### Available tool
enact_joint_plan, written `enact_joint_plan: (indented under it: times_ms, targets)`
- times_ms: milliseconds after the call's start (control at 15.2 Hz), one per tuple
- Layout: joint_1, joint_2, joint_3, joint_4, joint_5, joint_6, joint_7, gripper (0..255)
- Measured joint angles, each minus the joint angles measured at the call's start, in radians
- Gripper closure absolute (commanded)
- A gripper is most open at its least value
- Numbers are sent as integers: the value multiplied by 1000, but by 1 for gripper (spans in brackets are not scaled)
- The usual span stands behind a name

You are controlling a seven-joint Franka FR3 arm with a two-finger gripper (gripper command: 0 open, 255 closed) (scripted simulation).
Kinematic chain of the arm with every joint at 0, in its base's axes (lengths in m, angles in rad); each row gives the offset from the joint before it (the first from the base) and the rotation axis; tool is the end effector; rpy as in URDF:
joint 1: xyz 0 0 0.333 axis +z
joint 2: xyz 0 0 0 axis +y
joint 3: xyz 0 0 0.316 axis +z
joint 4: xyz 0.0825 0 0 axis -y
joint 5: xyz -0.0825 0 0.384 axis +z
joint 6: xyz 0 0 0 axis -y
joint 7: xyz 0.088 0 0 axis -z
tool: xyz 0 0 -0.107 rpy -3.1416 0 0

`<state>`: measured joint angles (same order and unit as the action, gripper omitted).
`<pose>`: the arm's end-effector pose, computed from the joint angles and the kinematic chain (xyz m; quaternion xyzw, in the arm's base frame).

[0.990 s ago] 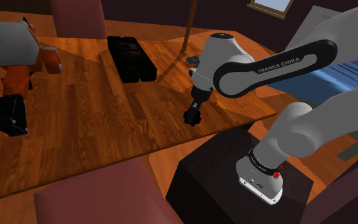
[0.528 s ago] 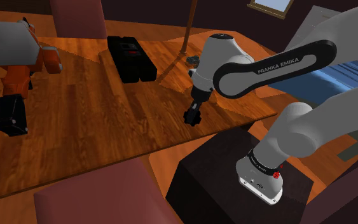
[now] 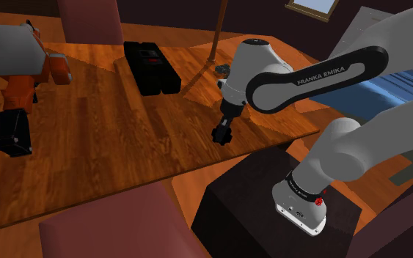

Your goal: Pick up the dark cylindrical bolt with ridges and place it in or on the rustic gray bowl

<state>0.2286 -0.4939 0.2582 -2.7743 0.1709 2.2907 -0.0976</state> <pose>0.3181 0.1632 0.3513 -0.9757 -0.2191 -0.0010 0.0038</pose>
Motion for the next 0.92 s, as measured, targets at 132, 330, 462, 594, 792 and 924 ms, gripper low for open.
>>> enact_joint_plan:
  times_ms: [132,330,462,594,792,924]
  targets:
    - [0,-4,-1,3,0,-7,0,255]
    - [-1,-31,-8,21,-3,-51,-3,255]
    - [0,-48,-10,37,-4,-84,0,255]
    - [0,-65,-15,54,-6,-118,-1,255]
    - [0,-90,-20,81,-10,-170,1,255]
    - [0,-101,-23,100,-11,-200,2,255]
